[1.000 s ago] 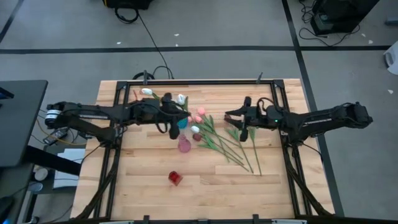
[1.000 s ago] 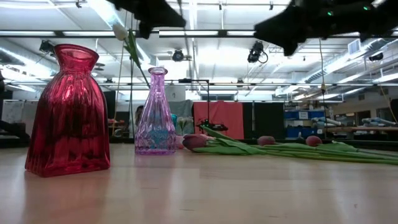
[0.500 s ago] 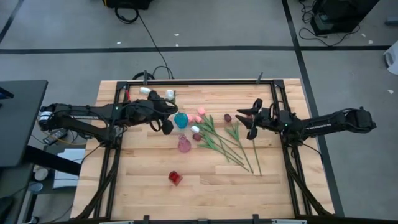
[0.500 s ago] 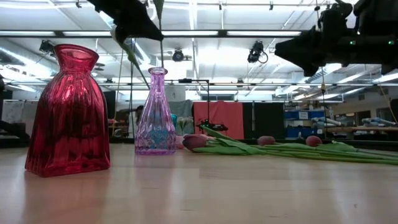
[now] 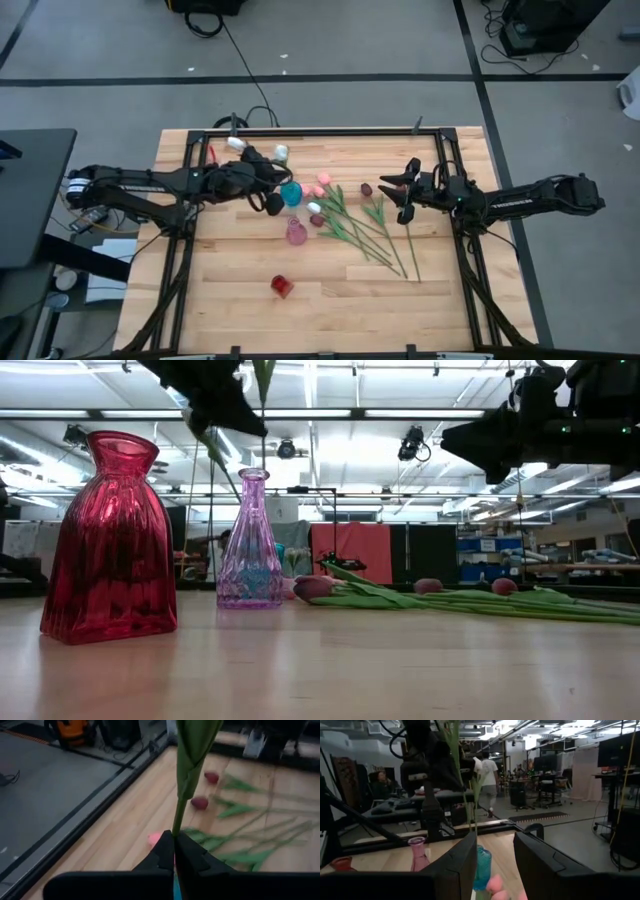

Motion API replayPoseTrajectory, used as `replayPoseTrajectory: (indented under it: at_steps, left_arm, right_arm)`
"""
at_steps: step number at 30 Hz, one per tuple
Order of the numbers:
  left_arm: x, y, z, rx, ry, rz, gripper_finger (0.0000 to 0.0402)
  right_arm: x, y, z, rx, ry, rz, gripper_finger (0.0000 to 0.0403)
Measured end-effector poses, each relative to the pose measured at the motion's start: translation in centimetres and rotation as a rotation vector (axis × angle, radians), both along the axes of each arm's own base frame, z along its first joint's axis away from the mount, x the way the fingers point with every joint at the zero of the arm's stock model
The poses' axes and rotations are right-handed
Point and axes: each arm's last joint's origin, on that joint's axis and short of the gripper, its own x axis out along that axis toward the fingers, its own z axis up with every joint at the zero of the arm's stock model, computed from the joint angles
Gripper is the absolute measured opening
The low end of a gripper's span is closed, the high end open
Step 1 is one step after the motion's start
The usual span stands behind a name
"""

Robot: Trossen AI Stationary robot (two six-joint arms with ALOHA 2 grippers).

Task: Sort flowers into vase by color
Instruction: Put the right white tulip into the blue vase, then put the white tulip into the blue vase

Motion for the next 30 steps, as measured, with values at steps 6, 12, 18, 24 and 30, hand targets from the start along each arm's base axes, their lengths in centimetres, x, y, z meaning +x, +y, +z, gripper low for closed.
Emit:
replayPoseTrajectory:
  at_steps: [6,12,18,24,30]
  left_arm:
    - [1.0,0.0,-0.8,0.009,0.03,-0.004,0.0007]
    - [1.0,-0.1,-1.4,-0.028,0.063,0.005,0.0041]
    - [-0.2,-0.1,-1.3,-0.062,0.083,0.069,0.0137]
    - [-1.3,-0.6,-1.3,-0.153,0.115,0.038,0.0193]
    - [-1.7,-1.4,-1.5,-0.189,0.153,-0.001,0.0247]
  right_arm:
    - [0.0,0.0,0.0,0.001,0.003,-0.001,0.0142]
    - [0.0,0.0,0.0,0.024,-0.004,0.005,0.0141]
    - [0.0,0.0,0.0,0.024,-0.003,0.021,0.0126]
    - [0.0,0.0,0.0,0.045,-0.009,0.031,0.0116]
    - [0.1,0.0,-0.1,0.06,-0.001,0.033,0.0115]
